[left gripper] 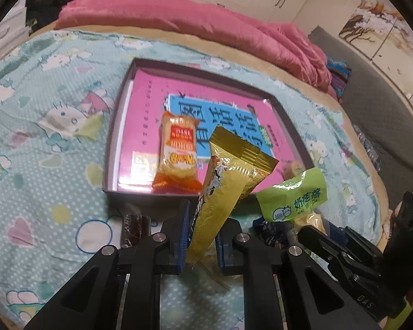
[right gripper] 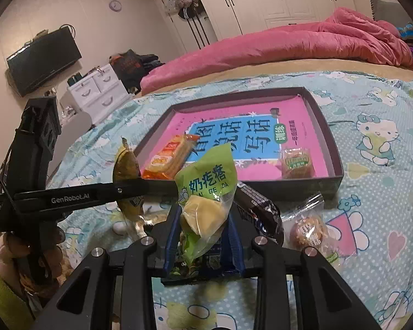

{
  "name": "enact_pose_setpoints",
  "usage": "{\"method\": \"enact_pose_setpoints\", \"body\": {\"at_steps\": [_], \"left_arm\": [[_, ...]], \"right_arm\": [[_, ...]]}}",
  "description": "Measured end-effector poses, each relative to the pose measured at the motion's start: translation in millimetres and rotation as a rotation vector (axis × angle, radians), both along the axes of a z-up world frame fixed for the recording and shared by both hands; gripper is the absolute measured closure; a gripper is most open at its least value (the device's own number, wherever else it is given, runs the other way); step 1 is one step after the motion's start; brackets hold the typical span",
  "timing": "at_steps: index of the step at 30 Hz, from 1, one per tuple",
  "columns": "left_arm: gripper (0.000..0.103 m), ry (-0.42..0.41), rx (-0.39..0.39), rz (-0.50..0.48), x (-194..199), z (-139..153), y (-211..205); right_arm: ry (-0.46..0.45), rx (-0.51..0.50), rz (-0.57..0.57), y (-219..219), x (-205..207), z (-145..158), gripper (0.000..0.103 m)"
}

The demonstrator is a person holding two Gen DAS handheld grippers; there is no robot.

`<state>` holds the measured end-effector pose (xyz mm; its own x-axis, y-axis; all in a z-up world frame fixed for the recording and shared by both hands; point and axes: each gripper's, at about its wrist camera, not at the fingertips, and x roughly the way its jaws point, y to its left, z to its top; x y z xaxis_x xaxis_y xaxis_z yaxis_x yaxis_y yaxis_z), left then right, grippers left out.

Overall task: Organize snacks
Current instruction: 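Lower the gold snack into the tray with the left tool while the right tool places the green bag there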

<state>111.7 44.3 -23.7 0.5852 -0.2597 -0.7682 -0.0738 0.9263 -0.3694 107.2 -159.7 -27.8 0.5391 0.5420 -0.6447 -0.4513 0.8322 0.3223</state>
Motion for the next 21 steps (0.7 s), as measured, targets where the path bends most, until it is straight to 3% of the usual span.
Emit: {"method": "enact_pose_setpoints", "body": {"at_steps": [21], "left_arm": [[0.088, -0.101, -0.016, 0.034, -7, 40, 5]], "right_arm": [[-0.069, 0.06, -0.056, -19, 20, 23, 0.07]]}}
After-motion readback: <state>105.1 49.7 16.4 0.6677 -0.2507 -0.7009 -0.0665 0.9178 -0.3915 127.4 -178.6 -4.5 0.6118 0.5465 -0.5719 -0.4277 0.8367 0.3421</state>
